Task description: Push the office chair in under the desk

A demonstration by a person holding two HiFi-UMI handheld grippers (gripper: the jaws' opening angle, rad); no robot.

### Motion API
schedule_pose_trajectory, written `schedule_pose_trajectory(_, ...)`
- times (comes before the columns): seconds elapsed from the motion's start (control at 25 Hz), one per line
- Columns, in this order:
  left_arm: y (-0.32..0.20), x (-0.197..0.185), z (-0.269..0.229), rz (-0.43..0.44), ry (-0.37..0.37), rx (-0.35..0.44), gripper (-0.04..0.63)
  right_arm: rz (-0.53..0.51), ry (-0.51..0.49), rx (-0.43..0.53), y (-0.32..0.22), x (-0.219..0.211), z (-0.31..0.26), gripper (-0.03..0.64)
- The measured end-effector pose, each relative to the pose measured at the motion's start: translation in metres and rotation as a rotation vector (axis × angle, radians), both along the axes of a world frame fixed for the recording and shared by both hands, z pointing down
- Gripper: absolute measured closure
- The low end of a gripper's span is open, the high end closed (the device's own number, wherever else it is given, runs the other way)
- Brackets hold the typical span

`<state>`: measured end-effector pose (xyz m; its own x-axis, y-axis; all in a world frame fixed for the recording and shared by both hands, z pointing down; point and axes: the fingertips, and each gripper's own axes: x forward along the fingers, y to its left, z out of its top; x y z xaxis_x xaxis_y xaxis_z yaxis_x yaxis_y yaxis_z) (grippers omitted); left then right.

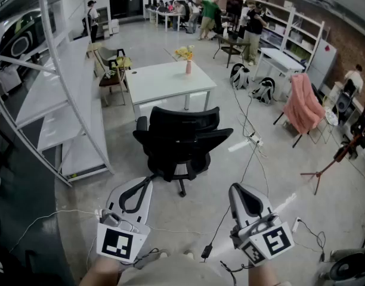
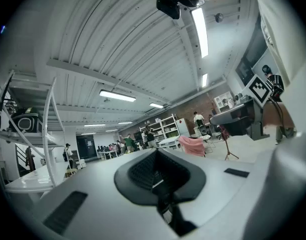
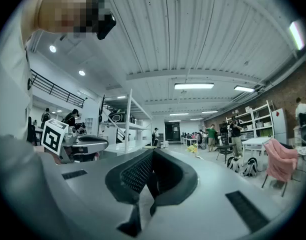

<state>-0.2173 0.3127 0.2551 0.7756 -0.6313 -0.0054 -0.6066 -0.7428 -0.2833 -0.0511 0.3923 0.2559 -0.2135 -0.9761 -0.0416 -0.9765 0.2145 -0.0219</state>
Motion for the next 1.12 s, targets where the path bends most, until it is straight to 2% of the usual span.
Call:
schedule_pose_trajectory(0.12, 0.000, 0.006, -0.002, -0.008, 0.001, 0.003, 0.588, -0.001, -0.041, 0.018, 0.001, 0.006, -0.003, 0.611)
schedule_pose_trajectory(0.32, 0.003, 0.015, -0.003, -0.023, -0.009, 0.007, 0.588, 0.013, 0.004, -0.003, 0.004, 0.016, 0.002, 0.611)
schedule_pose_trajectory(0.68, 0.011, 0.036, 0.010, -0.034, -0.038, 0.004, 0.588, 0.018, 0.024, -0.024, 0.014, 0.042, 0.013, 0.611)
schedule_pose_trajectory(1.12, 0.032, 0.060, 0.021, -0.053, -0.054, 0.025, 0.588, -0.029, 0.016, -0.020, 0.031, 0.058, 0.029, 0.611)
